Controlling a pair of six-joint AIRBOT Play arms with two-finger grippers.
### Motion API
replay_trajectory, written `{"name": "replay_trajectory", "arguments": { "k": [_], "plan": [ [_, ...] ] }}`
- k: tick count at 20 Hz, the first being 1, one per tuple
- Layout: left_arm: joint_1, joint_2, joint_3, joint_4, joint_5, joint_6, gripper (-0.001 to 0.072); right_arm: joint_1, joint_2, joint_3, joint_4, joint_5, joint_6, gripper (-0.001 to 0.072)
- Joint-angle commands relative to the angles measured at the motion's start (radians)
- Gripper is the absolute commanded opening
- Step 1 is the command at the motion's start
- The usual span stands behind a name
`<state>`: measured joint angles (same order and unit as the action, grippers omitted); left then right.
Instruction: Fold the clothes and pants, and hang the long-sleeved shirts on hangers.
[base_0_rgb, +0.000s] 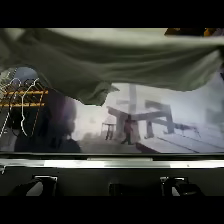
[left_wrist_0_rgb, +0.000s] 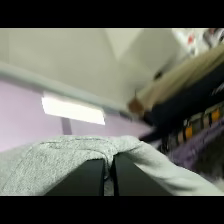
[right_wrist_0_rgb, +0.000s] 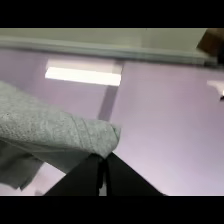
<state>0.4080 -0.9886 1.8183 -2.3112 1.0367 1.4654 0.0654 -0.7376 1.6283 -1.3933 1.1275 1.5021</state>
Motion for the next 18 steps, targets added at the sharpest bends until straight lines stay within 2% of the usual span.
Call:
{"name": "replay_trajectory", "arguments": {
  "k": [1, 3, 7, 11, 13, 15, 18],
  "plan": [
    [0.079, 0.192, 0.053, 0.127, 0.010, -0.117, 0.0014, 0.000, 0.100, 0.142, -0.022, 0.000, 0.050, 0.0035],
    [0.090, 0.262, 0.053, 0.197, 0.012, -0.162, 0.0014, 0.000, 0.130, 0.156, 0.015, 0.000, 0.079, 0.0036],
    [0.090, 0.270, 0.053, 0.214, 0.046, -0.163, 0.0014, 0.000, 0.091, 0.157, 0.077, 0.039, 0.190, 0.0036],
    [0.066, 0.089, 0.048, 0.199, 0.216, -0.069, 0.0014, 0.000, -0.108, 0.121, 0.102, 0.370, 0.302, 0.0036],
    [0.006, -0.080, 0.029, 0.207, 0.244, -0.017, 0.0014, 0.000, -0.240, 0.023, 0.169, 0.487, 0.302, 0.0036],
    [-0.066, -0.272, 0.023, 0.241, 0.238, -0.008, 0.0014, 0.001, -0.347, -0.138, 0.212, 0.437, 0.297, 0.0036],
    [-0.182, -0.590, 0.024, 0.270, 0.148, 0.005, 0.0014, 0.000, -0.473, -0.397, 0.172, 0.124, 0.280, 0.0036]
  ]
}}
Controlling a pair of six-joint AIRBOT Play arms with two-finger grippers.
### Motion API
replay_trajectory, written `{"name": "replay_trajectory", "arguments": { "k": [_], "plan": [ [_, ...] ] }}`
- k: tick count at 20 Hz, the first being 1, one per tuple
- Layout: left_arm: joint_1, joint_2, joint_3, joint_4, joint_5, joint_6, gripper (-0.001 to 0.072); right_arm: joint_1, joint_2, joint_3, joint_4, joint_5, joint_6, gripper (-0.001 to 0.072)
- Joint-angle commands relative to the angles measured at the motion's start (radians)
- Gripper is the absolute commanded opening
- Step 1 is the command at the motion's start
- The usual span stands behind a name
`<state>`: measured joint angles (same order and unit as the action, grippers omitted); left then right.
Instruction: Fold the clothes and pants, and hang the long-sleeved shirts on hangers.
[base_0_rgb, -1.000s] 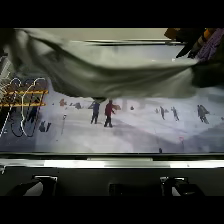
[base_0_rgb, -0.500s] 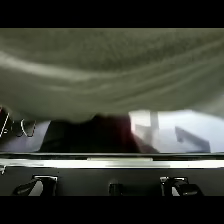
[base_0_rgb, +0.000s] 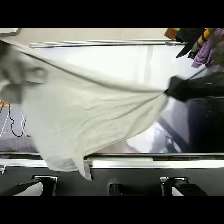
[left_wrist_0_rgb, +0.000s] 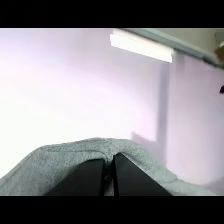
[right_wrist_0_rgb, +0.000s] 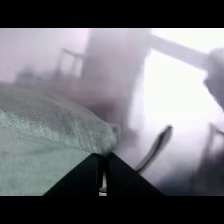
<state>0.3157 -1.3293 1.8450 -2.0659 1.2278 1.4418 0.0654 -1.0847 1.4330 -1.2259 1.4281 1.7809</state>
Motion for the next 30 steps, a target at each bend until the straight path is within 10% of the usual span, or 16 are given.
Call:
{"name": "replay_trajectory", "arguments": {
  "k": [1, 9, 13, 19, 30],
  "plan": [
    [-0.122, -0.336, -0.002, 0.025, -0.086, 0.028, 0.0014, 0.000, -0.170, -0.254, 0.003, -0.268, 0.000, 0.0036],
    [-0.267, -0.628, -0.002, 0.023, -0.188, 0.024, 0.0023, 0.000, -0.437, -0.292, 0.147, -0.637, 0.001, 0.0063],
    [-0.225, -0.589, 0.092, 0.019, -0.079, 0.024, 0.0494, -0.057, -0.416, -0.245, 0.138, -0.495, -0.038, 0.0436],
    [-0.087, -0.395, 0.164, 0.030, 0.281, 0.135, 0.0494, -0.410, -0.264, -0.280, 0.122, -0.166, -0.380, 0.0450],
    [0.169, -0.024, -0.270, 0.036, 0.342, 0.134, 0.0494, -0.357, -0.229, -0.722, 0.276, -0.375, -0.453, 0.0450]
  ]
}}
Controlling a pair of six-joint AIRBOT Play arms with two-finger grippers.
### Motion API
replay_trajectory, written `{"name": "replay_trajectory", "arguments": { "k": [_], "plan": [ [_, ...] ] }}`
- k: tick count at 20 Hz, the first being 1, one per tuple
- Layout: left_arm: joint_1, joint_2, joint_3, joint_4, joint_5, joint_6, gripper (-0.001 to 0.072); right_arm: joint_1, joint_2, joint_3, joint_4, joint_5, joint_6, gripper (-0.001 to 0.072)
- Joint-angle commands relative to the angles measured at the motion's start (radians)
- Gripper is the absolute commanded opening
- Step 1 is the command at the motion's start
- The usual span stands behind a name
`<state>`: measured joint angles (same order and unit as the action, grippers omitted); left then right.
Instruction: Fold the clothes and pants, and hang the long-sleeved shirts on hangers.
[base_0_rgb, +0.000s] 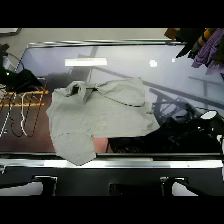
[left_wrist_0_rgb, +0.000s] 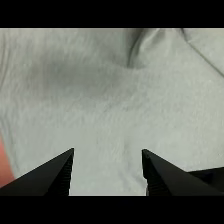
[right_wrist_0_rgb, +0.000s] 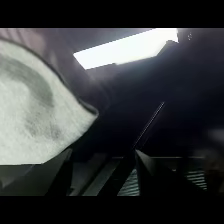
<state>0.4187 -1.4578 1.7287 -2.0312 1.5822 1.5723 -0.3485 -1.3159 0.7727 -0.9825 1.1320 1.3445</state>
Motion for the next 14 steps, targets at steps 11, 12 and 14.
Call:
{"name": "replay_trajectory", "arguments": {
  "k": [11, 12, 14],
  "plan": [
    [0.309, 0.387, -0.859, -0.076, -0.216, 0.117, 0.0492, 0.160, 0.006, -0.063, 0.033, -0.211, 0.054, 0.0037],
    [0.310, 0.386, -0.914, -0.086, -0.243, 0.131, 0.0493, 0.160, 0.013, -0.063, 0.032, -0.196, 0.054, 0.0037],
    [0.310, 0.386, -1.009, -0.090, -0.302, 0.150, 0.0492, 0.160, 0.039, -0.063, 0.032, -0.171, 0.054, 0.0037]
  ]
}}
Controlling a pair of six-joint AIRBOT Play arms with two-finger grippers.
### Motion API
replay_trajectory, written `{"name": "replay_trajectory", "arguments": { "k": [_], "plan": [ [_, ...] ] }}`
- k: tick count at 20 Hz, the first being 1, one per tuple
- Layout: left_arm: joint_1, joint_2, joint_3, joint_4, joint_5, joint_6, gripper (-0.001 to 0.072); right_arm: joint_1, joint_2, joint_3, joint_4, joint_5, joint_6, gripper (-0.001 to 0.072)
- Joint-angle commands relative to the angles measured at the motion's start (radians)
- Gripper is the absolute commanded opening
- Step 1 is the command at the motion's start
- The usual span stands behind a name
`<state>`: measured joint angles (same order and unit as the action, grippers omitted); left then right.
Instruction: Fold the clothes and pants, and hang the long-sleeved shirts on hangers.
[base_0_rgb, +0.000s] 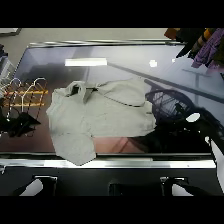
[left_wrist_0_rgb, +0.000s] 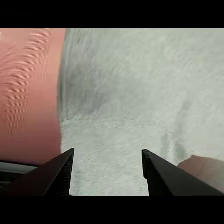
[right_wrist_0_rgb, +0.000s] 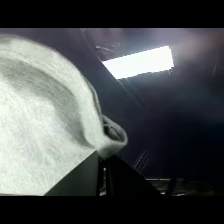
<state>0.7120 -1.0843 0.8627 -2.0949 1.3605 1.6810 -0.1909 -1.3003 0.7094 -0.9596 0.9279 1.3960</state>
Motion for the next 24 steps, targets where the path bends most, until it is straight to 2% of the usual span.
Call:
{"name": "replay_trajectory", "arguments": {
  "k": [1, 9, 15, 22, 23, 24],
  "plan": [
    [0.017, 0.012, -0.183, -0.026, -0.105, 0.045, 0.0492, 0.002, 0.040, 0.000, 0.010, 0.043, 0.003, 0.0037],
    [0.016, 0.011, -0.334, -0.061, -0.302, 0.077, 0.0491, 0.002, 0.187, 0.000, 0.010, 0.127, 0.003, 0.0037],
    [0.015, -0.054, -0.334, -0.169, -0.365, 0.126, 0.0490, 0.002, 0.275, 0.000, 0.011, 0.194, 0.003, 0.0037],
    [-0.081, -0.124, -0.335, -0.173, -0.401, 0.126, 0.0490, 0.002, 0.398, 0.000, 0.042, 0.208, 0.015, 0.0037],
    [-0.099, -0.129, -0.334, -0.174, -0.408, 0.126, 0.0390, 0.002, 0.412, 0.000, 0.046, 0.211, 0.016, 0.0037],
    [-0.111, -0.130, -0.334, -0.180, -0.411, 0.125, 0.0138, 0.002, 0.423, 0.000, 0.052, 0.217, 0.015, 0.0037]
  ]
}}
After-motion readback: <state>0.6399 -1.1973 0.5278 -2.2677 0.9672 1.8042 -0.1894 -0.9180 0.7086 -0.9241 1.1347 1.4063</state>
